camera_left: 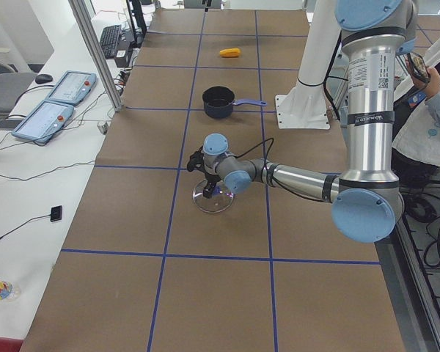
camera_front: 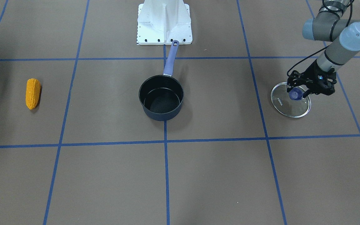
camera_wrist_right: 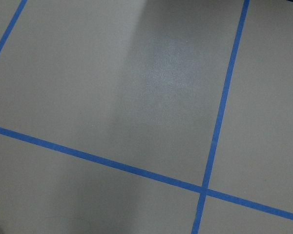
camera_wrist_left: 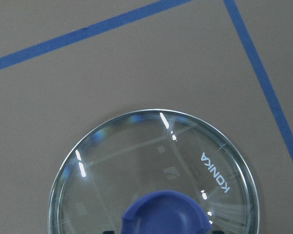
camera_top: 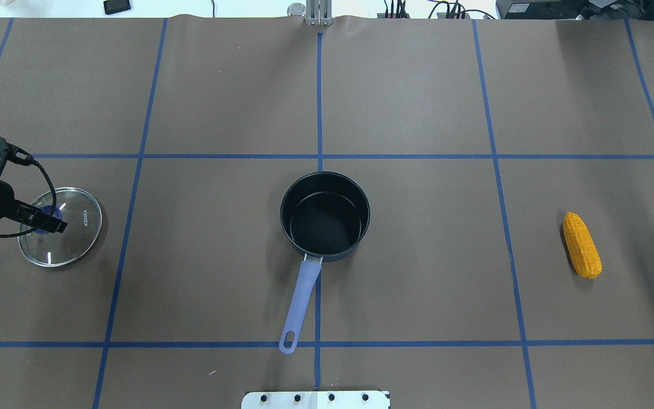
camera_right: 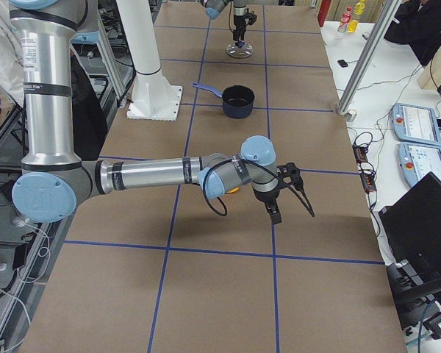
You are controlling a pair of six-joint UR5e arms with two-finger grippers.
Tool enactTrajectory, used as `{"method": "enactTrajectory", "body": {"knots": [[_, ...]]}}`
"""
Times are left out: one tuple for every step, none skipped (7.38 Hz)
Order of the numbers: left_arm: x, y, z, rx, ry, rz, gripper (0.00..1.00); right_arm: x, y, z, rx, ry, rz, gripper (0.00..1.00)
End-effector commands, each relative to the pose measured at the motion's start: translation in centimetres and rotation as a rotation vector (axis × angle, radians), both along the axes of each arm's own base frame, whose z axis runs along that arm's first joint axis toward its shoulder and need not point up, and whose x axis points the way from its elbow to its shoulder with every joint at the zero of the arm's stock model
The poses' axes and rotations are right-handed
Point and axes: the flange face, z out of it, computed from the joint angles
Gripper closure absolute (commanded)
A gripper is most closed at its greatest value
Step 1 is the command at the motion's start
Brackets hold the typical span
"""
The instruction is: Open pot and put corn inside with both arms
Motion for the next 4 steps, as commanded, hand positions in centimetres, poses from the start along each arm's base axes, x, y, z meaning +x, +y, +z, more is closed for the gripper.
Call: {"method": "enactTrajectory", "body": {"knots": [[-3.0, -3.2, -1.4, -0.026, -0.019, -0.074, 0.02, -0.1, 0.0, 0.0, -0.017, -0.009, 0.012, 0.0], [-6.3, -5.7, -2.1, -0.02, -0.049, -0.085, 0.02, -0.3, 0.0, -0.1, -0.025, -0.017, 0.016, 0.0], [-11.5, -8.9, -2.6, 0.026, -0.119, -0.065, 0.02, -1.1, 0.1, -0.4, -0.053, -0.031, 0.036, 0.0], [-17.5, -11.6, -3.6, 0.048, -0.184, -0.044, 0.02, -2.2, 0.1, -0.5, -0.076, -0.04, 0.039, 0.0]]}}
